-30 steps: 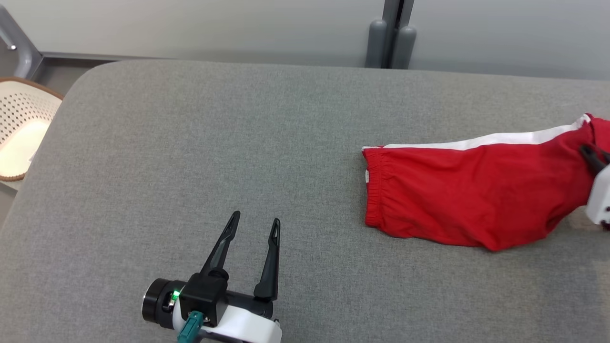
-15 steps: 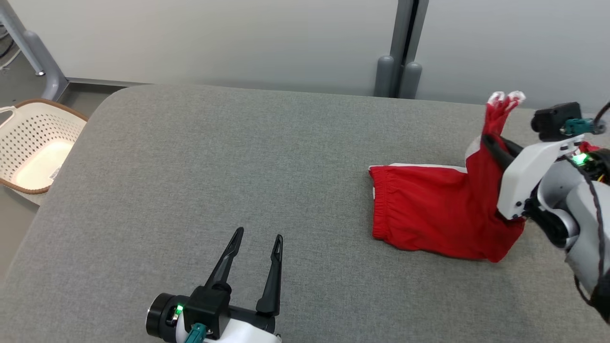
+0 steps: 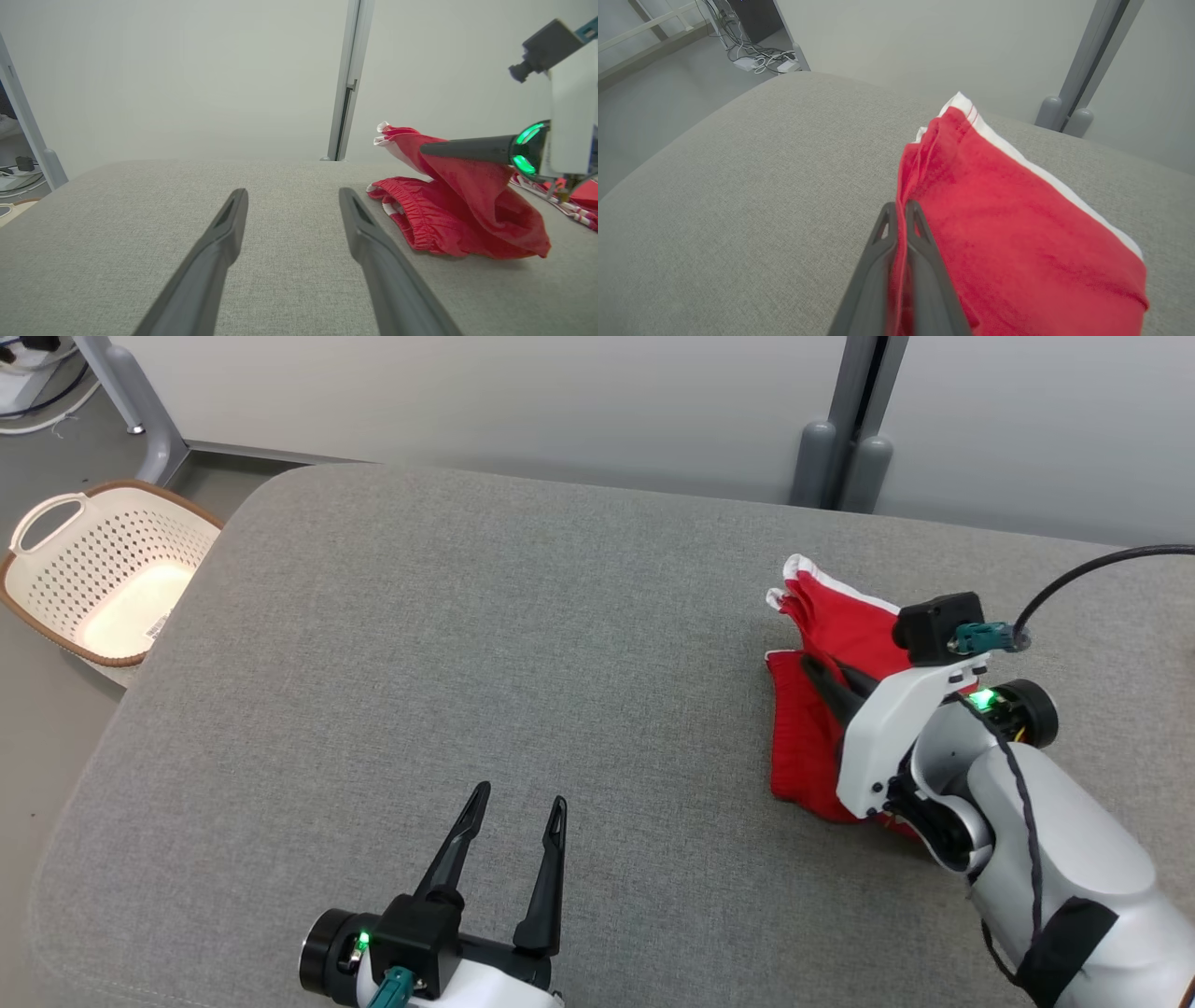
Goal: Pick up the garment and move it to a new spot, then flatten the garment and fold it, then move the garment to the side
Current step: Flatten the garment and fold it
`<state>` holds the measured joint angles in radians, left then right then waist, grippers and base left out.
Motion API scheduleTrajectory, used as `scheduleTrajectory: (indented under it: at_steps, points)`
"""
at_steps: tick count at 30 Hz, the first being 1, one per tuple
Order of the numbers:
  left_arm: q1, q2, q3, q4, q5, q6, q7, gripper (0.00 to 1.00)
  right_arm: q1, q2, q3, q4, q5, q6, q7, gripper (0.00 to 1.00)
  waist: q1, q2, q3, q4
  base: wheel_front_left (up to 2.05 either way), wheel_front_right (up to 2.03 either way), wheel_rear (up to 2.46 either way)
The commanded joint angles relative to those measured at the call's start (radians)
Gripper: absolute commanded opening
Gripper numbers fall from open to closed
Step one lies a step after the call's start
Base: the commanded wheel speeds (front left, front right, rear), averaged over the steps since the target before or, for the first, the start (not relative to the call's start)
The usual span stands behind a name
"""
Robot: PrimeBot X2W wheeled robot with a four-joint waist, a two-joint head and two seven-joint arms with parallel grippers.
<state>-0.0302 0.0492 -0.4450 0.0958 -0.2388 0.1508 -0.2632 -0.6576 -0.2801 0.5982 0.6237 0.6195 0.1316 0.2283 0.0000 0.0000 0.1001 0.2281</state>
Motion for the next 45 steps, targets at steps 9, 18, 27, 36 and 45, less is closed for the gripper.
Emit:
scheduleTrajectory:
  at_steps: [9,18,27,36,45]
  points:
    - [-0.046,0.004,-0.015,-0.003,-0.022,0.01,-0.002,1.0,0.047,0.105,-0.03,0.032,-0.052,-0.002,-0.007,0.16,0.0,0.0,0.043,0.007,0.0,0.0,0.0]
    - [-0.057,0.004,-0.016,0.006,-0.026,0.007,-0.002,1.0,0.074,0.179,-0.076,0.035,0.001,-0.001,-0.153,1.0,0.0,0.0,0.044,-0.012,0.0,0.0,0.0]
    - [-0.003,0.004,0.055,-0.01,-0.026,0.019,-0.002,1.0,0.166,0.019,-0.09,-0.124,-0.059,-0.001,-0.444,1.0,0.0,0.0,-0.018,-0.085,0.0,0.0,0.0]
    - [0.096,0.004,0.16,-0.057,0.004,0.02,-0.002,1.0,0.406,0.032,-0.333,-0.274,-0.241,-0.001,-0.494,1.0,0.0,0.0,-0.091,-0.137,0.0,0.0,0.0]
    - [0.208,0.003,0.249,-0.141,0.056,0.008,-0.002,1.0,0.63,0.114,-0.447,-0.471,-0.399,-0.001,-0.494,1.0,0.0,0.0,-0.133,-0.168,0.0,0.0,0.0]
